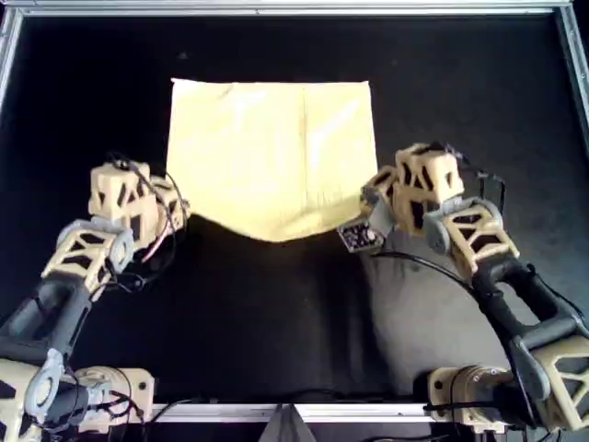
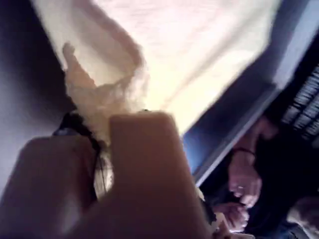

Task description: Fold a cloth

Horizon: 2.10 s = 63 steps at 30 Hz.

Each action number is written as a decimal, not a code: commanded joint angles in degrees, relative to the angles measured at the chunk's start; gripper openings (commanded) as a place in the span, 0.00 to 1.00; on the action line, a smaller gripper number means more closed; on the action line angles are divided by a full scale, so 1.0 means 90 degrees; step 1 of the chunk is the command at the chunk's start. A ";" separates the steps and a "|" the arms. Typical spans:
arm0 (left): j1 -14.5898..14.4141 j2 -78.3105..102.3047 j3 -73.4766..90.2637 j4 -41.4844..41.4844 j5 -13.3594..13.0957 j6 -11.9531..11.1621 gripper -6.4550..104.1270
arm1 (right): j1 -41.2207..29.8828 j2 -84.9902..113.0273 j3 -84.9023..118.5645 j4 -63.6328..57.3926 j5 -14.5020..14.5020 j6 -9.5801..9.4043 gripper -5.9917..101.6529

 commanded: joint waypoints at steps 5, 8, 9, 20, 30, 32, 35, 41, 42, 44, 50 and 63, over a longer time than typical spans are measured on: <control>0.0010 -0.1240 -0.1904 -0.0156 -0.0039 0.0059 0.05 | -0.0273 -0.1074 -0.1973 -0.0186 0.0020 -0.0039 0.04; 0.0010 -0.2109 -0.2773 -0.0156 -0.0049 0.0059 0.05 | -0.0488 -0.1758 -0.2813 -0.0313 -0.0059 -0.0049 0.04; 0.0010 -0.2383 -0.3096 -0.0156 -0.0049 0.0059 0.05 | -0.0527 -0.2002 -0.3076 -0.0371 -0.0078 -0.0049 0.04; 0.0410 -0.4688 -0.6250 -0.0156 -0.0059 0.0059 0.05 | -0.0537 -0.4326 -0.6104 -0.0469 -0.0098 -0.0098 0.04; 0.0566 -0.6104 -0.8262 -0.0156 -0.0059 0.0059 0.05 | -0.0586 -0.6055 -0.8564 -0.0469 0.0000 -0.0098 0.04; 0.0566 -0.6299 -0.8496 -0.0156 -0.0059 0.0059 0.05 | -0.0596 -0.6348 -0.8906 -0.0469 0.0000 -0.0098 0.04; 0.0566 -0.6562 -0.8750 -0.0156 -0.0059 0.0059 0.05 | -0.0605 -0.6768 -0.9395 -0.0479 0.0000 -0.0098 0.04; 0.0586 -0.6973 -0.9121 -0.0156 -0.0059 0.0059 0.05 | -0.0674 -0.7637 -1.0410 -0.0479 0.0010 -0.0098 0.04; 0.0596 -0.7031 -0.9180 -0.0156 -0.0059 0.0059 0.05 | -0.0684 -0.7773 -1.0586 -0.0479 0.0010 -0.0098 0.04; 0.0635 -0.7158 -0.9326 -0.0156 -0.0059 0.0068 0.05 | -0.0713 -0.8037 -1.0908 -0.0479 0.0010 -0.0098 0.04; 0.0732 -0.7617 -0.9951 -0.0156 -0.0049 0.0068 0.05 | -0.0713 -0.8740 -1.1758 -0.0859 0.0010 -0.0098 0.05; 0.0752 -0.8047 -1.0342 -0.0146 -0.0039 0.0059 0.47 | -0.0713 -0.9180 -1.2012 -0.1445 -0.0029 -0.0088 0.49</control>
